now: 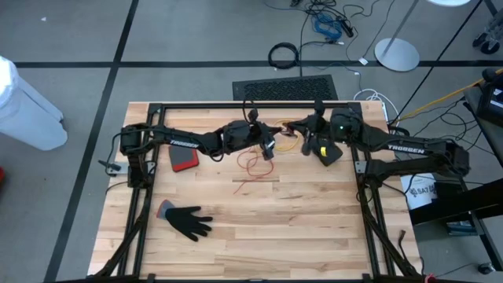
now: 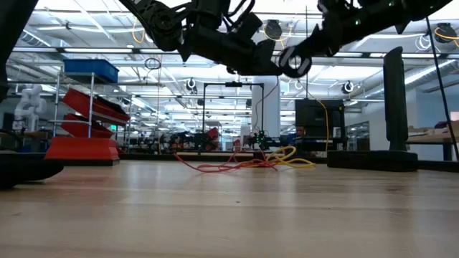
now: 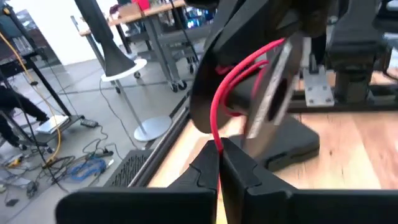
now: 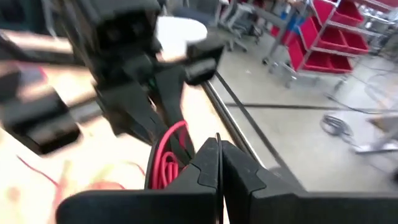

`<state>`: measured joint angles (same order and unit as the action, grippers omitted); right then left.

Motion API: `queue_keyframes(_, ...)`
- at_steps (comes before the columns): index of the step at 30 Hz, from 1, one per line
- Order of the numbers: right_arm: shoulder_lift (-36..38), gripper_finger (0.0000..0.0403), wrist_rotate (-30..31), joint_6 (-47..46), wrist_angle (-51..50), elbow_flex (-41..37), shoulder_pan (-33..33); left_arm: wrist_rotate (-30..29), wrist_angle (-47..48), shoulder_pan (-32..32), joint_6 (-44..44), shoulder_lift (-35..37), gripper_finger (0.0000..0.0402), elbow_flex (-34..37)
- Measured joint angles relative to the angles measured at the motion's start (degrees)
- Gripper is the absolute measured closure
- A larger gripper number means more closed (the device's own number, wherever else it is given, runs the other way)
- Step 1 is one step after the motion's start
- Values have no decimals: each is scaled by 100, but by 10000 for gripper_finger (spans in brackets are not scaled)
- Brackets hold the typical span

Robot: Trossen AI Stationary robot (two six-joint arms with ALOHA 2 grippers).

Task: Coil cords
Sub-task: Uncoil the red wire from the spool

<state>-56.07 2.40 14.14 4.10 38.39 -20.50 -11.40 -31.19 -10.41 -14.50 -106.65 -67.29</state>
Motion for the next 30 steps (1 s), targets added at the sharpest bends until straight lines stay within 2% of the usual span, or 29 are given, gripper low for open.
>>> queue_keyframes(7, -246, 403, 161, 1039, 922, -447, 173, -389, 350, 8, -301, 0, 399, 35)
queue_keyframes(12, -265, 403, 691, 1798, 1582, -908, 364, -719, 735, 21, -542, 0, 400, 107)
queue_keyframes(17, -265, 403, 1184, 1982, 1981, -1281, 412, -749, 709, 109, -587, 0, 401, 107)
queue_keyframes(25, -323, 403, 1424, 2310, 2895, -1738, 412, -17, 366, 303, -584, 0, 401, 107)
queue_keyframes(30, -655, 403, 1405, 2473, 3454, -1737, 412, 795, 34, 389, -395, -27, 401, 102)
